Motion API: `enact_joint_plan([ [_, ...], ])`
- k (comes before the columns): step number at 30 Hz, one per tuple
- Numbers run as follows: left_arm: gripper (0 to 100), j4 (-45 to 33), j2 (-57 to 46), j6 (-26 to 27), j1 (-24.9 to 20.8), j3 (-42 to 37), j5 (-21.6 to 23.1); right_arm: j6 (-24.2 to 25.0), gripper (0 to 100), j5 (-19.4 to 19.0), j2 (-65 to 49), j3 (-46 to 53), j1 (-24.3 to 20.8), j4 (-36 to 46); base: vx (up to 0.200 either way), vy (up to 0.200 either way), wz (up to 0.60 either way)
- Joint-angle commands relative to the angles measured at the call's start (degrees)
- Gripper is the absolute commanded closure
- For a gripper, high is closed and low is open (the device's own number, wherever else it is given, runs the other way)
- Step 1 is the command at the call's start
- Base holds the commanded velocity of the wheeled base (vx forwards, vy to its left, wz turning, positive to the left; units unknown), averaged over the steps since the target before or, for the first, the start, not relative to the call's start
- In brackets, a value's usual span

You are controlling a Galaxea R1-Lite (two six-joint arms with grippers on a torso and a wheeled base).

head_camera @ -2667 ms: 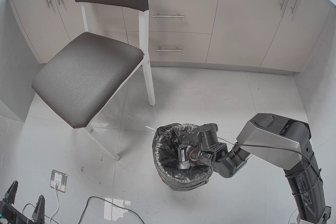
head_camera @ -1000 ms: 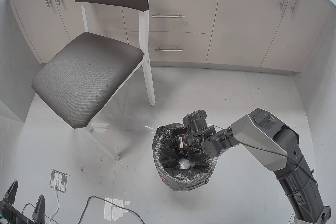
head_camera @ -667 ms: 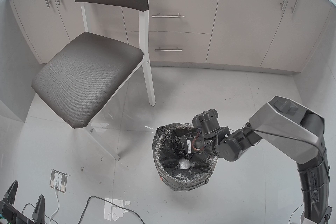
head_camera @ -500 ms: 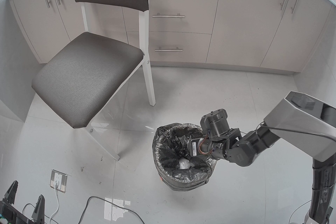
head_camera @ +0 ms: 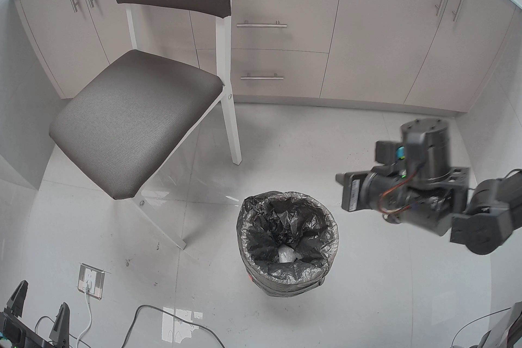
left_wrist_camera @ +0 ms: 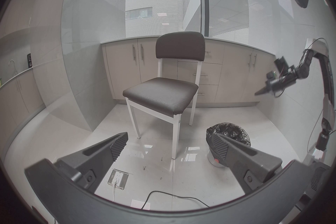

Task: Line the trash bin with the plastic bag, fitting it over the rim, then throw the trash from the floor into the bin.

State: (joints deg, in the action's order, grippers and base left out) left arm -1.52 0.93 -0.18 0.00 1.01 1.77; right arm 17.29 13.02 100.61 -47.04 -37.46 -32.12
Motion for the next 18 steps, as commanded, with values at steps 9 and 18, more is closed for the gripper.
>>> enact_joint_plan([
  [9, 0, 0.12, -0.66, 0.01, 0.0, -0.48, 0.08, -4.89, 100, 2.45, -48.4, -11.23, 8.55, 36.78, 0.0, 0.0, 0.0],
  [18, 0, 0.21, -0.75, 0.27, 0.0, -0.57, 0.08, -12.1, 100, 2.19, -63.43, -15.36, 23.31, 43.99, 0.0, 0.0, 0.0],
])
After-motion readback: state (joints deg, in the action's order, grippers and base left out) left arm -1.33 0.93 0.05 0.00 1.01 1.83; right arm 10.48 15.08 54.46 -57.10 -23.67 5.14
